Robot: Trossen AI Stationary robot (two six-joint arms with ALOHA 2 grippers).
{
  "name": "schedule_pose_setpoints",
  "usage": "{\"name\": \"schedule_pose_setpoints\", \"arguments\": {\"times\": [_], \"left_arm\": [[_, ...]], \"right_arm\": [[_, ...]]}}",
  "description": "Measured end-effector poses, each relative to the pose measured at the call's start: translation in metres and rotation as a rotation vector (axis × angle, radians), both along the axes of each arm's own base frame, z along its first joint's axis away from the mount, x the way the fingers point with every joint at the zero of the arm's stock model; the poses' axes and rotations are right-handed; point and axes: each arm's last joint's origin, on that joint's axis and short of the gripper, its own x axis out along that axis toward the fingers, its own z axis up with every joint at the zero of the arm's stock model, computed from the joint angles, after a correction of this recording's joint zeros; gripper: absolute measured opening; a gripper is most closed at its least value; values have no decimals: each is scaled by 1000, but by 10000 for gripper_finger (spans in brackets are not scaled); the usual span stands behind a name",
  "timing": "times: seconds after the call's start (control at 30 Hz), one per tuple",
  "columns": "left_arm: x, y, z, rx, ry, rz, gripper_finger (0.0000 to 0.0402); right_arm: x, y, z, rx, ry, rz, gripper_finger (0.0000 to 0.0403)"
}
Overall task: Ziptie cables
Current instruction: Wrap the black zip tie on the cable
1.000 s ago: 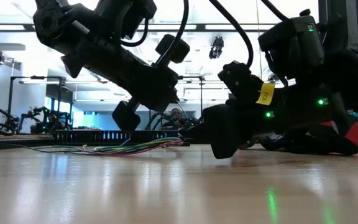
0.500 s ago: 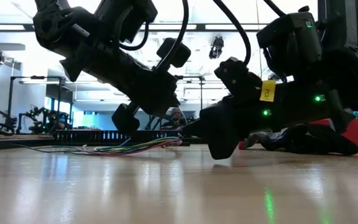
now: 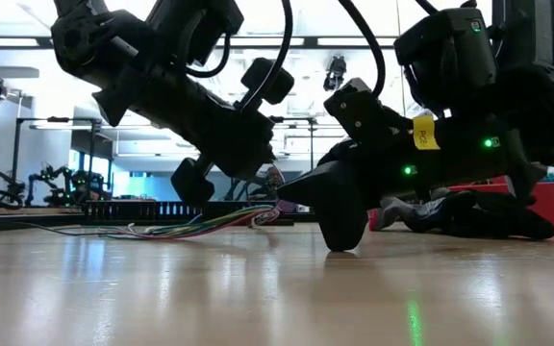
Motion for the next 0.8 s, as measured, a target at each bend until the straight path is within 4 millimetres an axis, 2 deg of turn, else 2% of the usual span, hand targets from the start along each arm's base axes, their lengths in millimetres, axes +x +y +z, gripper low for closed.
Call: {"name": "schedule_pose_setpoints", "arguments": {"times": [0.3, 0.63, 0.8], "left_arm": [[-1, 0, 5, -4, -19, 6, 0], [-1, 0, 5, -9, -20, -2, 0], [0, -1, 4, -31, -21, -36, 0]], "right_arm": [[-1, 1, -1, 27, -13, -28, 0], [-2, 1, -3, 149, -75, -58, 0], [0, -3, -2, 287, -161, -100, 0]]}}
